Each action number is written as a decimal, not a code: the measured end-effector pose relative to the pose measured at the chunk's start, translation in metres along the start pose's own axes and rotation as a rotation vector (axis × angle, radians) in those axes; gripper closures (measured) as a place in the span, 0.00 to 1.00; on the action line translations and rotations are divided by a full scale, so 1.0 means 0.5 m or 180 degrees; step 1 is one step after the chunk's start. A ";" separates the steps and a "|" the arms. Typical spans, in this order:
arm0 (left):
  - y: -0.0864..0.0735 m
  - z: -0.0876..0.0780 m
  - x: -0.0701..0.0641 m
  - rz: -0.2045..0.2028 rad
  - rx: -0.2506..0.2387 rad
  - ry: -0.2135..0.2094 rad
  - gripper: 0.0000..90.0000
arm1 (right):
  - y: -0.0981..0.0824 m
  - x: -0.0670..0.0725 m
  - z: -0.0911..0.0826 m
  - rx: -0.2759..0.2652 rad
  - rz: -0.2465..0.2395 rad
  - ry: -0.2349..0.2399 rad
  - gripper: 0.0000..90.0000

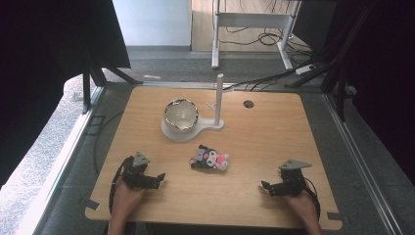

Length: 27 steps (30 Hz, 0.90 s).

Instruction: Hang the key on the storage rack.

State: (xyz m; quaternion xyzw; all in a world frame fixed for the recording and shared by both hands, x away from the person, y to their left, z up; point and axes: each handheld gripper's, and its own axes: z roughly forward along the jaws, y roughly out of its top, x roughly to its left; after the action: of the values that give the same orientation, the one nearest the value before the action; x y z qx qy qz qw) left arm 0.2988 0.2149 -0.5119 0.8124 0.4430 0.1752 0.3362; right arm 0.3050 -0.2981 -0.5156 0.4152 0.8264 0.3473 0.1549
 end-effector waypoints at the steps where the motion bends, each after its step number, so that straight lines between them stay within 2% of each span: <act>1: 0.000 0.000 0.000 0.0000 0.0000 0.0000 0.00 | 0.000 -0.001 -0.001 0.0004 0.0000 0.0005 0.01; 19: -0.003 0.003 0.002 -0.0001 0.0018 -0.0017 0.00 | 0.003 -0.002 -0.001 0.0023 -0.0014 0.0043 0.01; 27: -0.007 0.004 0.008 -0.0045 0.0022 -0.0026 0.00 | 0.017 0.001 0.000 0.0032 -0.0047 0.0075 0.01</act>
State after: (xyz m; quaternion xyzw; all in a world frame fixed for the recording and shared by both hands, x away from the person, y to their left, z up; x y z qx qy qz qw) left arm 0.3000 0.2189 -0.5158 0.8112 0.4480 0.1679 0.3364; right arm 0.3096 -0.2940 -0.5096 0.4058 0.8330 0.3468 0.1456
